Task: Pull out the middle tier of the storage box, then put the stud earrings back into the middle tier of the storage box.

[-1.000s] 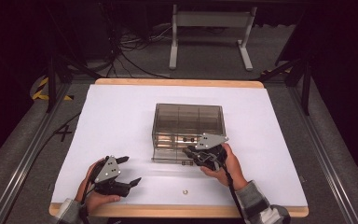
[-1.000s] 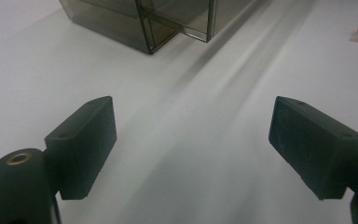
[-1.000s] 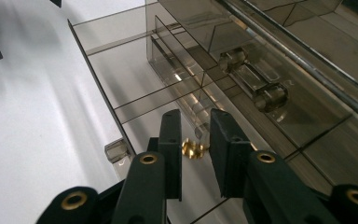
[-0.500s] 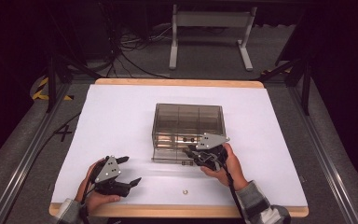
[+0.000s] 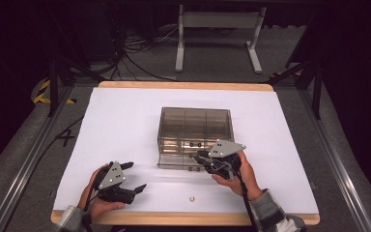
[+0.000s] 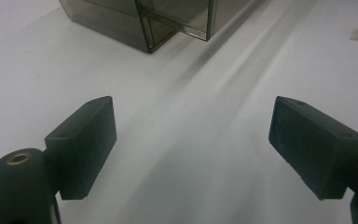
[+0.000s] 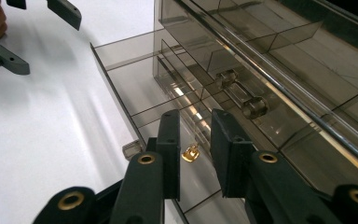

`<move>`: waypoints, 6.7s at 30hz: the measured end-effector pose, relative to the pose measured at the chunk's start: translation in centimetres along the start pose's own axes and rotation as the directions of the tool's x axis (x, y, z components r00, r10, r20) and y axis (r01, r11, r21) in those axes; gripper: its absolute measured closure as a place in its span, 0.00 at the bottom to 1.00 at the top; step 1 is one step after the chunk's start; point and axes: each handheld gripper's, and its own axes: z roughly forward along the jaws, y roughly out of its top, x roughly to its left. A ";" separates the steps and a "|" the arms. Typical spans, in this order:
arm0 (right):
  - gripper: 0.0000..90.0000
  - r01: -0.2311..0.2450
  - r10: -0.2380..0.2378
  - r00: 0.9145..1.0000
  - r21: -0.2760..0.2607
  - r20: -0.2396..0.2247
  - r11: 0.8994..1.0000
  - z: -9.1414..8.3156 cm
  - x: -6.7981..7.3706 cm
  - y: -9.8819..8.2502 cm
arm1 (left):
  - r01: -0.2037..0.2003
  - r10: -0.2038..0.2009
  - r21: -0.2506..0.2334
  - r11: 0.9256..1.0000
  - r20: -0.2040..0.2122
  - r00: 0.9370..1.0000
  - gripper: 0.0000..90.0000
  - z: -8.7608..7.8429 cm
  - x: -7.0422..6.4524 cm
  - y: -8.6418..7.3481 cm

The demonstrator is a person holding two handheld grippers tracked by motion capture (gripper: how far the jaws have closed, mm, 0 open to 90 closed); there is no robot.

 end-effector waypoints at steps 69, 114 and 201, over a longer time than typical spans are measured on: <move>0.89 0.091 -0.054 0.958 0.120 -0.283 0.989 1.4 6.3 -5.1 | -0.018 0.019 0.018 1.000 -0.004 1.000 0.17 0.1 -0.2 0.0; 0.92 0.126 -0.112 0.976 0.062 -0.189 0.990 -1.3 4.7 -3.9 | 0.007 -0.007 0.017 1.000 0.016 1.000 0.17 0.1 0.0 0.0; 0.92 0.039 -0.038 0.998 0.019 -0.048 0.999 0.7 0.0 1.6 | -0.007 0.007 0.031 1.000 0.014 1.000 0.16 0.2 0.0 0.1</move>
